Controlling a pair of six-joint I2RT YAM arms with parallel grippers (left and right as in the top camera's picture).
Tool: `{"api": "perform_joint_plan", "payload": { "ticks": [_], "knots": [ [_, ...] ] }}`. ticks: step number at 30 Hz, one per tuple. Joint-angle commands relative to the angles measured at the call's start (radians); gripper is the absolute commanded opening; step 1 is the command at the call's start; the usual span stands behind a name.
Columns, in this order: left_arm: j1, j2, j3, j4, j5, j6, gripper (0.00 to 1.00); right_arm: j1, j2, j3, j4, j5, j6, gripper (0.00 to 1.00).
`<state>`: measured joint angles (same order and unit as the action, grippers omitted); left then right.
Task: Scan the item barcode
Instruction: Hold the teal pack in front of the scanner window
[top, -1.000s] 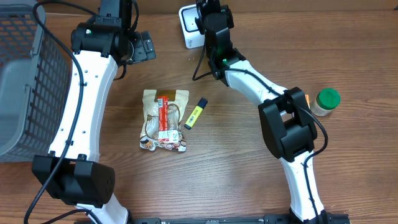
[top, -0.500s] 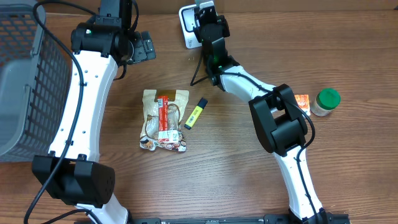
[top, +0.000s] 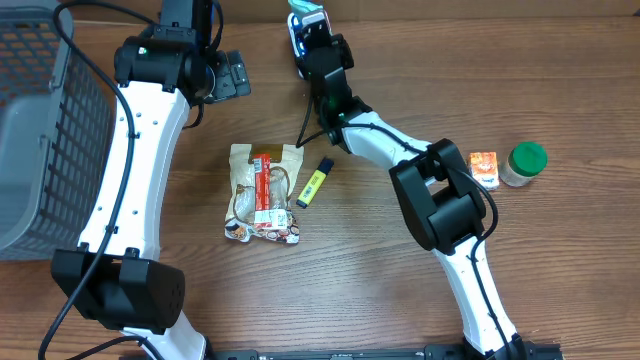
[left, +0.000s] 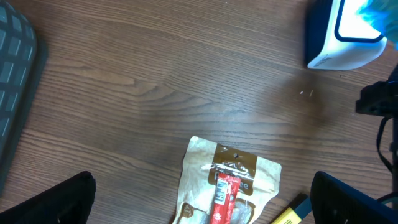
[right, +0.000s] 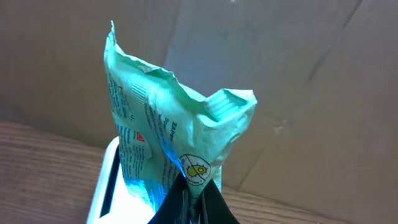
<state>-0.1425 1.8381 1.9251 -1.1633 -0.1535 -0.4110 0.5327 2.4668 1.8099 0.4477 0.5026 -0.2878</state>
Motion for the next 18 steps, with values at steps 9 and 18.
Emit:
{"api": "perform_joint_plan", "payload": {
  "ticks": [9, 18],
  "knots": [
    [-0.002, -0.026, 0.021, 0.0, -0.006, 0.015, 1.0, 0.008, -0.004, 0.011, 0.093, 0.126, 0.006, 0.04],
    [-0.002, -0.026, 0.021, 0.0, -0.006, 0.015, 1.0, 0.008, -0.248, 0.011, -0.136, 0.132, 0.053, 0.03]
  ]
}}
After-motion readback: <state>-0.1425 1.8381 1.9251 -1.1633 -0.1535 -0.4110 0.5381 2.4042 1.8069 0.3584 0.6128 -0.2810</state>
